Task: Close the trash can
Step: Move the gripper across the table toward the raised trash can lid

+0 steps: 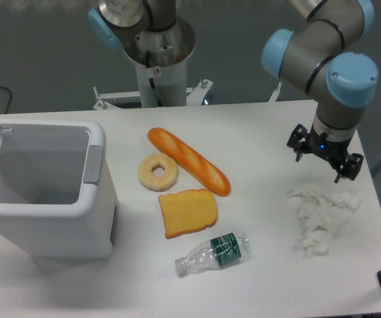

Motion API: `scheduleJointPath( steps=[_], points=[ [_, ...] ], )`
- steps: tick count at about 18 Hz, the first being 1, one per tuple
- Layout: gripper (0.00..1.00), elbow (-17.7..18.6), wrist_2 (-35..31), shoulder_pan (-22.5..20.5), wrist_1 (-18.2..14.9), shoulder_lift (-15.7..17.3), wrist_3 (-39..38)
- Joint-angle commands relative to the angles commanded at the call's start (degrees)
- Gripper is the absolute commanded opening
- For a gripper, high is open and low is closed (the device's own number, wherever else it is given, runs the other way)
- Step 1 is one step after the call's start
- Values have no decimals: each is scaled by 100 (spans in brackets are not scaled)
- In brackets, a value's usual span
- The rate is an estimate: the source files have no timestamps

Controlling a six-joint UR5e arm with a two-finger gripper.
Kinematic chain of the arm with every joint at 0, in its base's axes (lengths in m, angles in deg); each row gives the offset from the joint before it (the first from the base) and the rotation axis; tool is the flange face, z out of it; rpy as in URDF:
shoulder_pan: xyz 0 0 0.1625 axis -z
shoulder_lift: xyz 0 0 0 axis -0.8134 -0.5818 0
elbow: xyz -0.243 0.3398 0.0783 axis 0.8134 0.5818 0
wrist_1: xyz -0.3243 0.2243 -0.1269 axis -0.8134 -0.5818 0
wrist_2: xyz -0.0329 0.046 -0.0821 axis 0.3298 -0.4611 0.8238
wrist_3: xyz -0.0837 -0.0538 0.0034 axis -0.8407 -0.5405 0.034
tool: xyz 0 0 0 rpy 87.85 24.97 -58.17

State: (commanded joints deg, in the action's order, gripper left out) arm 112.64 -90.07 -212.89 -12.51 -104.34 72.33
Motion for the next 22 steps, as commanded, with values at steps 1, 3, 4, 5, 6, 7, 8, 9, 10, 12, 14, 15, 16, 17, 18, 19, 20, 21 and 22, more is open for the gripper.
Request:
scheduleJointPath(
  steps=[1, 3, 4, 5, 6, 7, 8, 9, 10, 12, 14, 15, 16, 17, 18, 19, 20, 21, 22],
  points=[
    [100, 0, -9, 0, 0, 0, -26],
    [100, 0, -18, 18, 0, 17, -44],
    [100, 0, -9, 26, 0, 61, -53],
    [100, 0, 0, 44, -9, 88, -53],
    [100, 35, -26, 61, -9, 184, -62],
    [100, 79, 0, 140, -9, 280, -62],
    [100, 166, 26, 219, 0, 386, -96],
    [100, 298, 18, 272, 0, 561, -288],
    [100, 429, 18, 299, 0, 771, -551],
    [100, 580, 18, 483, 9, 983, -860],
    [100, 676, 26, 518, 0, 1142, -940],
    [100, 738, 26, 536, -9, 1212, -1054],
    [100, 799, 26, 588, -9, 1326, -1168],
    [100, 878, 26, 641, -9, 1440, -1300],
    [100, 922, 26, 668, -17, 1633, -1510],
    [100, 984, 61, 729, -26, 1791, -1808],
    [100, 1019, 122, 843, -44, 1923, -2150],
    [100, 1072, 193, 992, -61, 2099, -2467],
    [100, 1133, 237, 1124, -70, 2266, -2705]
  ],
)
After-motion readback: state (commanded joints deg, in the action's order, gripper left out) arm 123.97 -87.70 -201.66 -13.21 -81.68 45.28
